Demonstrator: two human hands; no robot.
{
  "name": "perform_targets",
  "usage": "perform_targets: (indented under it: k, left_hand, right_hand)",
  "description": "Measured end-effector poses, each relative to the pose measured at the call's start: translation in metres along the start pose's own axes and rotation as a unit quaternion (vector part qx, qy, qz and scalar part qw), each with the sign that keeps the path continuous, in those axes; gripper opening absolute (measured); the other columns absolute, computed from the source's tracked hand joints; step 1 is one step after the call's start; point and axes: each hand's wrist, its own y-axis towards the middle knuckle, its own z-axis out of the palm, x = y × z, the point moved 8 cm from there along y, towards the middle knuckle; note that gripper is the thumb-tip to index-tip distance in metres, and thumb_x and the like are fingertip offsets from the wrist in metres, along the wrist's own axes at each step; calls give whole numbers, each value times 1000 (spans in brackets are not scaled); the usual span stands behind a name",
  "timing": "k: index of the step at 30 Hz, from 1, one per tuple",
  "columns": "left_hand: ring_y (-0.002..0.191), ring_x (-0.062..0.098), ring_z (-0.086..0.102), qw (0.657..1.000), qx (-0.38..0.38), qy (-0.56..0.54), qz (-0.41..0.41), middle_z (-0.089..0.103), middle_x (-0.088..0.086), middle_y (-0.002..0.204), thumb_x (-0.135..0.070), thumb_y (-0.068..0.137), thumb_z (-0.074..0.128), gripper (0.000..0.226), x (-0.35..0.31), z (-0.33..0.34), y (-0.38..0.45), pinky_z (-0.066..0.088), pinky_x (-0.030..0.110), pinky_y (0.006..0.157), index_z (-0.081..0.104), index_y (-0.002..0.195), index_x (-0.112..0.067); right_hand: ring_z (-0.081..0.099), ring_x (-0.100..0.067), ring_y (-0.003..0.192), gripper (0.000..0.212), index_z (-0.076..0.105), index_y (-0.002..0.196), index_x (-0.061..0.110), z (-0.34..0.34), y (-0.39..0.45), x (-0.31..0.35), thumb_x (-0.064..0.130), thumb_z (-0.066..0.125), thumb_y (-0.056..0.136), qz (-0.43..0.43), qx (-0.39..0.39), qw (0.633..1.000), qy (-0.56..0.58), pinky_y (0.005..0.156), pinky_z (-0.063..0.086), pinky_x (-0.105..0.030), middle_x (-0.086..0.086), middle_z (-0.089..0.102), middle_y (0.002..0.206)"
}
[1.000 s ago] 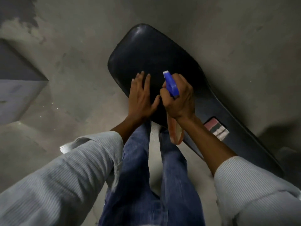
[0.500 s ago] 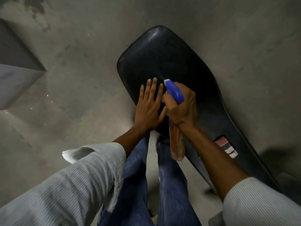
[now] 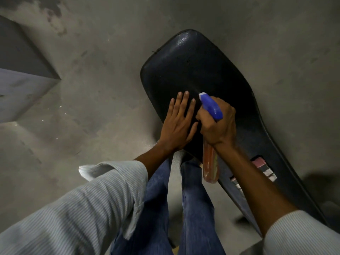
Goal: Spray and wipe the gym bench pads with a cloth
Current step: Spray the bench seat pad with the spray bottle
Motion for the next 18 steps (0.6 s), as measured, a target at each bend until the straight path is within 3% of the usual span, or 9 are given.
perform_targets:
  k: [3, 5, 8, 10, 11, 13, 18]
  left_hand:
    - [166, 41, 6, 998, 47, 23, 30, 11, 23, 177, -48, 109, 49, 78, -9, 7, 2, 9, 59, 135, 21, 169, -6]
    - [166, 41, 5, 997, 59, 32, 32, 10, 23, 178, -49, 110, 46, 77, -10, 12, 2, 7, 58, 135, 21, 169, -7]
    - [166, 41, 7, 997, 57, 47, 27, 11, 22, 178, -50, 109, 44, 77, -8, 9, 1, 8, 61, 134, 22, 169, -8]
    - [166, 41, 8, 996, 48, 62, 30, 12, 22, 178, -51, 108, 43, 77, -10, 8, 2, 9, 62, 134, 22, 169, -8]
    - [166, 41, 8, 996, 46, 65, 30, 11, 22, 178, -51, 108, 42, 78, -10, 8, 2, 8, 62, 134, 22, 169, -8]
    - [166, 40, 6, 996, 45, 68, 26, 10, 22, 178, -52, 108, 41, 78, -11, 9, 2, 7, 61, 134, 21, 169, -8]
    - [166, 37, 9, 992, 51, 74, 92, 12, 22, 178, -51, 108, 43, 78, -34, 18, 2, 6, 59, 135, 22, 169, -7]
  right_hand:
    - [51, 32, 84, 10, 73, 103, 7, -12, -2, 3, -1, 71, 97, 23, -27, 999, 31, 81, 41, 3, 13, 53, 89]
    - [53, 31, 84, 30, 62, 96, 28, -19, -1, 5, -1, 70, 97, 39, -42, 997, 52, 80, 43, 2, 21, 49, 87]
    - [57, 22, 77, 35, 54, 89, 40, -30, -3, 6, 8, 66, 97, 40, -53, 996, 60, 74, 45, -4, 21, 51, 83]
    - [61, 5, 69, 22, 56, 80, 36, -36, -3, -2, 20, 60, 95, 48, -55, 995, 71, 70, 50, -17, 9, 57, 74]
    - [61, -6, 66, 17, 59, 77, 27, -40, -4, -7, 23, 58, 93, 51, -59, 994, 72, 69, 55, -33, -1, 58, 70]
    - [58, -30, 61, 21, 60, 73, 13, -45, -10, -24, 24, 56, 90, 71, -67, 992, 78, 63, 55, -50, -12, 58, 66]
    - [58, -32, 61, 25, 60, 74, 7, -46, -38, -47, 25, 57, 91, 94, -48, 991, 82, 63, 54, -51, -14, 59, 67]
